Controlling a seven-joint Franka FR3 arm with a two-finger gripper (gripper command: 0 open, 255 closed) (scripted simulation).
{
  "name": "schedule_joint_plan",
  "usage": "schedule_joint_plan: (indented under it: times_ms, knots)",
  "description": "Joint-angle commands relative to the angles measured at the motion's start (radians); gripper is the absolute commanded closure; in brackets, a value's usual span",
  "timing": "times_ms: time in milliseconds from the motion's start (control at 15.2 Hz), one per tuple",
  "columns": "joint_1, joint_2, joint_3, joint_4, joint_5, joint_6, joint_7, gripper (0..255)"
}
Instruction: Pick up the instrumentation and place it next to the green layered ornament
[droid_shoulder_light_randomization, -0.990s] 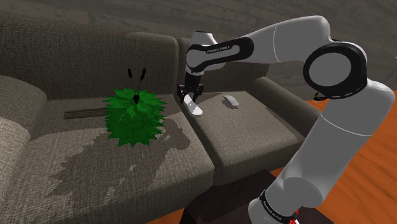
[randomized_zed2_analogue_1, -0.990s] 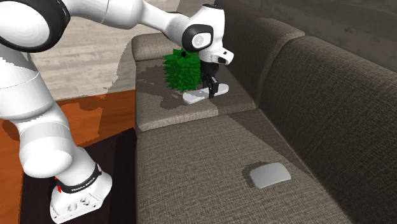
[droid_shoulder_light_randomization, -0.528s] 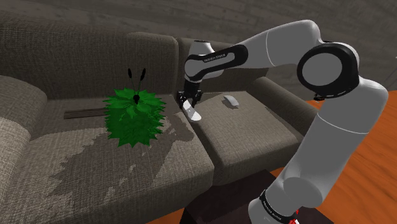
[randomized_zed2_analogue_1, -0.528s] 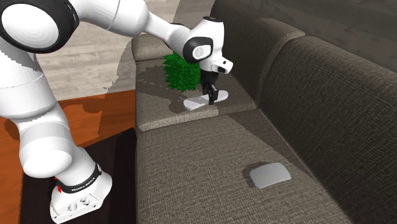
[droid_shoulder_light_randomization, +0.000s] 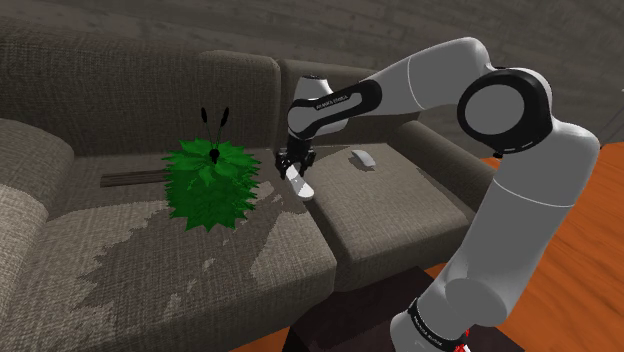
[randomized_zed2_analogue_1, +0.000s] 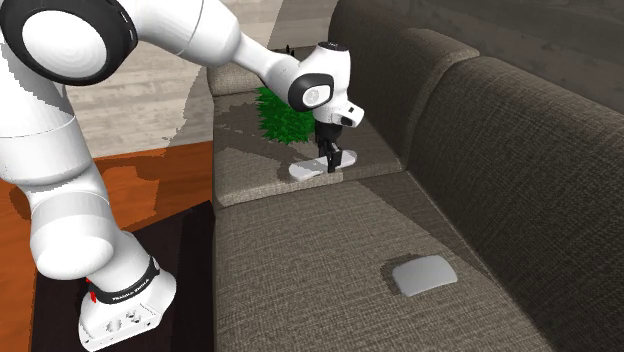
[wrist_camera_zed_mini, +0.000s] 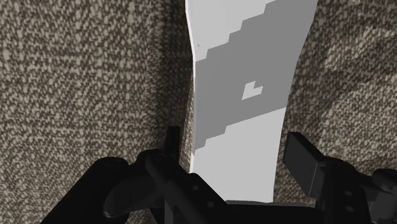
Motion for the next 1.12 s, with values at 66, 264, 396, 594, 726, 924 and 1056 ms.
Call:
schedule_joint_plan:
  times_ms: [66, 264, 396, 594, 726, 924, 1056]
  knots:
    - [0.0, 0.0, 0.0, -0.001, 0.0, 0.002, 0.0, 255]
    - [0.0, 0.0, 0.0, -0.001, 0.0, 0.002, 0.0, 255]
    - [0.0, 0.0, 0.0, -0.001, 0.0, 0.002, 0.0, 0]
    - [0.0, 0.0, 0.0, -0.001, 0.0, 0.002, 0.0, 0]
    - [0.0, -0.017, 0.0, 0.012, -0.001, -0.028, 0.001, 0]
    - [0.0, -0.06, -0.001, 0.056, -0.004, -0.114, 0.003, 0]
    - [0.0, -0.06, -0.001, 0.056, -0.004, -0.114, 0.003, 0]
